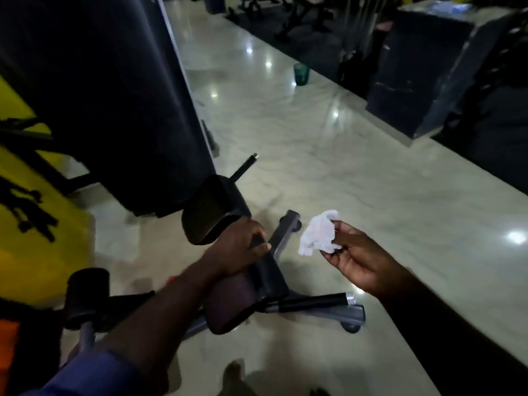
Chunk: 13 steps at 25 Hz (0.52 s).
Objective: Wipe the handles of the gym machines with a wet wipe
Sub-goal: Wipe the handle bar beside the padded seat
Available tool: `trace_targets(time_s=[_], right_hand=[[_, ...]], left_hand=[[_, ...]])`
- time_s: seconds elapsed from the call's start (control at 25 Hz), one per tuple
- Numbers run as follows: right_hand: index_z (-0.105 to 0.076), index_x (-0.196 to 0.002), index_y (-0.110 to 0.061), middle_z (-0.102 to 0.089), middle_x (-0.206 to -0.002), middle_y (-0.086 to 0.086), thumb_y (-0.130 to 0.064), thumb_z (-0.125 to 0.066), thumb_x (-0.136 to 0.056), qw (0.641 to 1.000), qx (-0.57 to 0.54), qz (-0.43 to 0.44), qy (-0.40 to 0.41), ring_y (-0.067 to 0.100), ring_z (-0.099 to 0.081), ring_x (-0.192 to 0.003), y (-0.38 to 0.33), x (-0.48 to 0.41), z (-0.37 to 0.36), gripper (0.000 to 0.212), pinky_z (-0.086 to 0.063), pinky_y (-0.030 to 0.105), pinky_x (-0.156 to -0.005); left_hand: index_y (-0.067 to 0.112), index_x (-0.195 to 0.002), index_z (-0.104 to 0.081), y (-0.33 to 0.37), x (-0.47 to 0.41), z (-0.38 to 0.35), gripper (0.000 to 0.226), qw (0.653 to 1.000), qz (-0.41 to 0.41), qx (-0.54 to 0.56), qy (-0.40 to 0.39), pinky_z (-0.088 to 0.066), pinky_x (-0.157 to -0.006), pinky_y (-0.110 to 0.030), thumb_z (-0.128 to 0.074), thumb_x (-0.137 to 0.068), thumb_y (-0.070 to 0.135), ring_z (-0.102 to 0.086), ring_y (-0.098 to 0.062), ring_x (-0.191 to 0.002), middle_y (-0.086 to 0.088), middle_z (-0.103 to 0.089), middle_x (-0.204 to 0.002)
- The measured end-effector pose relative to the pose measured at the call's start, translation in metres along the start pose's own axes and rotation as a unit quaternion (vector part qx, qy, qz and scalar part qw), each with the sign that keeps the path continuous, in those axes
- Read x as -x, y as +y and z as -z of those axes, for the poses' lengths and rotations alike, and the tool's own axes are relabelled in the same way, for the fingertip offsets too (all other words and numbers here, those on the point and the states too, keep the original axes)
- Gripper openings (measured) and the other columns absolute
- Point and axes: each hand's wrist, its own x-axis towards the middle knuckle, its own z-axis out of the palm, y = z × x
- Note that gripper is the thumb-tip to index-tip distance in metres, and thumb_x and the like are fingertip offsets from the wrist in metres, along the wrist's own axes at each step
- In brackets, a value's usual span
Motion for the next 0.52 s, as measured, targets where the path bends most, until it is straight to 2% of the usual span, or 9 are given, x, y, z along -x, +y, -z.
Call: trace_targets(time_s=[0.08, 0.12, 0.2, 0.24, 0.36, 0.44, 0.52], right_hand=[[-0.06, -0.095, 0.003, -0.054, -0.1, 0.026, 0.007, -0.058, -0.091, 0.999, 0.032, 0.0, 0.027, 0.024, -0.055, -0.075, 0.014, -0.01, 0.01, 0.006, -0.052, 0.021, -0.066], [-0.058, -0.092, 0.003, -0.056, -0.096, 0.026, 0.002, -0.066, -0.086, 0.997, 0.046, -0.003, 0.054, 0.027, -0.055, -0.08, 0.026, -0.01, 0.016, 0.01, -0.052, 0.022, -0.067], [-0.061, -0.091, -0.005, -0.059, -0.094, 0.02, 0.002, -0.078, -0.068, 0.984, 0.058, -0.019, 0.167, 0.028, -0.054, -0.092, 0.06, -0.004, 0.031, 0.029, -0.053, 0.026, -0.071], [-0.063, -0.094, -0.008, -0.061, -0.096, 0.018, 0.003, -0.077, -0.069, 0.972, 0.062, -0.028, 0.226, 0.029, -0.055, -0.094, 0.079, 0.002, 0.034, 0.031, -0.053, 0.029, -0.073], [-0.068, -0.114, -0.016, -0.071, -0.112, 0.013, 0.005, -0.061, -0.093, 0.941, 0.062, -0.045, 0.331, 0.025, -0.066, -0.099, 0.138, 0.014, 0.031, 0.031, -0.054, 0.033, -0.083], [-0.068, -0.121, -0.028, -0.072, -0.12, 0.009, 0.011, -0.053, -0.095, 0.902, 0.158, -0.019, 0.403, 0.022, -0.069, -0.105, 0.17, 0.012, 0.028, 0.048, -0.055, 0.034, -0.088], [-0.069, -0.122, -0.042, -0.073, -0.117, -0.008, -0.005, -0.055, -0.098, 0.84, 0.309, 0.021, 0.446, 0.009, -0.069, -0.107, 0.187, 0.003, 0.026, 0.047, -0.054, 0.026, -0.093]], left_hand=[[0.022, -0.105, -0.069, -0.015, -0.032, -0.014, 0.04, 0.999, -0.03, 0.014, -0.032, -0.055, -0.092, -0.04, -0.065, -0.083, 0.056, -0.063, -0.017, -0.099, 0.003, -0.063, -0.107], [0.023, -0.105, -0.068, -0.02, -0.043, -0.022, 0.033, 0.997, -0.049, 0.022, -0.048, -0.054, -0.093, -0.039, -0.07, -0.086, 0.049, -0.063, -0.017, -0.1, 0.004, -0.06, -0.108], [0.021, -0.108, -0.068, -0.032, -0.059, -0.043, 0.026, 0.992, -0.095, 0.018, -0.083, -0.051, -0.093, -0.034, -0.074, -0.09, 0.039, -0.062, -0.019, -0.103, 0.007, -0.055, -0.109], [0.02, -0.109, -0.067, -0.039, -0.065, -0.055, 0.025, 0.987, -0.122, 0.009, -0.104, -0.049, -0.092, -0.032, -0.073, -0.092, 0.036, -0.061, -0.02, -0.103, 0.005, -0.056, -0.109], [0.015, -0.108, -0.067, -0.059, -0.078, -0.098, 0.025, 0.967, -0.18, -0.006, -0.178, -0.05, -0.089, -0.035, -0.07, -0.095, 0.036, -0.062, -0.024, -0.101, -0.004, -0.064, -0.112], [0.015, -0.105, -0.066, -0.066, -0.075, -0.121, 0.025, 0.954, -0.205, -0.033, -0.215, -0.051, -0.086, -0.035, -0.064, -0.098, 0.039, -0.062, -0.026, -0.103, -0.005, -0.065, -0.11], [0.015, -0.094, -0.065, -0.072, -0.071, -0.137, 0.025, 0.946, -0.252, -0.098, -0.182, -0.049, -0.073, -0.034, -0.057, -0.1, 0.037, -0.064, -0.027, -0.091, -0.006, -0.066, -0.098]])
